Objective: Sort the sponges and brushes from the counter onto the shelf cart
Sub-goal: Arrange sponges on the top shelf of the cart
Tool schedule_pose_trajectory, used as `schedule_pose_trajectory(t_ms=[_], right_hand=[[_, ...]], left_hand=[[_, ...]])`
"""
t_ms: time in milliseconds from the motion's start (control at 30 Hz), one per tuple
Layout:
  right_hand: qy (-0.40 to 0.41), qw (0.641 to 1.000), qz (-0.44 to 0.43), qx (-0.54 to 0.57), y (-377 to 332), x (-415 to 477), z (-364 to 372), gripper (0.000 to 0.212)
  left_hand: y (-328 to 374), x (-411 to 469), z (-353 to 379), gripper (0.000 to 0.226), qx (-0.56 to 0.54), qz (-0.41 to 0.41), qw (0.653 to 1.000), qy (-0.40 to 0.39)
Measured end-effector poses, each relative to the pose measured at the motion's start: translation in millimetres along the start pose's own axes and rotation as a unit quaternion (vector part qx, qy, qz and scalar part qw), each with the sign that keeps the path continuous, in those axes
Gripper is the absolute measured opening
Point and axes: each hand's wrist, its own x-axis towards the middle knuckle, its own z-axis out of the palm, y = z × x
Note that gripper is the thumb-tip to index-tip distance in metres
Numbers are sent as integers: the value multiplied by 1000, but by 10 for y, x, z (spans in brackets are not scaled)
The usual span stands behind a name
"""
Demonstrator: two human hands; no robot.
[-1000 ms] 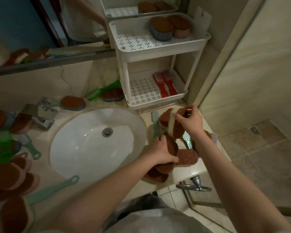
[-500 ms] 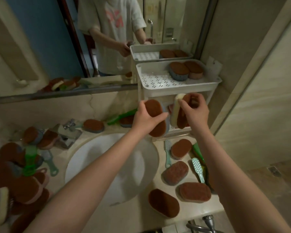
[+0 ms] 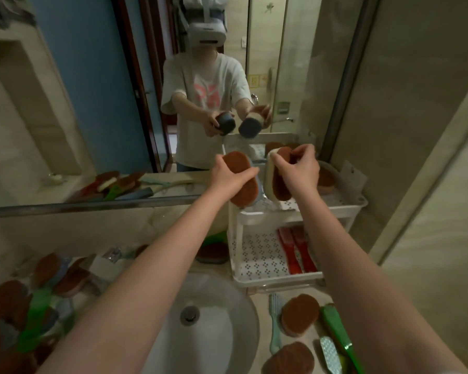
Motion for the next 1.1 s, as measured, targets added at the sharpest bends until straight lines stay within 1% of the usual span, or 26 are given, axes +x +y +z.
schedule_pose_trajectory(t_ms=[100,200,267,333,400,467,500,533,600,633,667,733,833,900,933,1000,1067,1100], right_hand=[[-51,991,-31,-116,76,228,221,37],[-97,969,-64,-216,201,360,421,39],[-124,945,-91,-287,289,404,509,44],[-159,918,-110,-347,335,425,539,45],[-160,914,-128,-350,338,421,491,41],[-136,914,-186,-333,364,374,380,37],[-140,906,-217,-334,383,329,311,37],[-167,894,-235,-344,404,280,248,38],[-253,857,-233,-383,447,205,161,47],[-280,843,-223,-402,475,213,145,50],[-288,836,-214,-415,497,250,134,51],[-282,839,-189,-426,509,358,114,51],[-291,852,-145,-410,552,437,104,52],[-290,868,-135,-380,599,446,119,47],[-288,880,-124,-357,617,453,120,44],[-286,903,-97,-306,643,480,110,41],[-289,911,-84,-281,652,499,97,41],[-291,912,-81,-277,659,505,96,42]], left_hand=[[-37,196,12,93,4,-25,1000,16],[-80,302,19,86,-4,-41,999,29],[-112,341,11,82,-4,-44,998,34],[-131,372,-2,81,-3,-42,999,34],[-138,399,-7,81,-2,-40,999,31],[-145,424,-4,82,3,-41,999,31],[-147,438,0,84,7,-42,999,33],[-148,458,7,86,10,-42,998,38],[-142,510,29,90,18,-48,998,45],[-129,534,43,90,27,-51,997,46],[-114,557,60,90,37,-53,997,45],[-78,601,106,87,55,-51,996,41],[-44,652,212,83,80,-32,996,16],[-29,688,309,90,130,-23,991,-8],[-26,707,358,95,173,-21,985,-18],[-38,728,441,99,282,-10,959,-21],[-77,734,501,98,374,-1,927,-17],[-106,742,524,95,399,1,917,-22]])
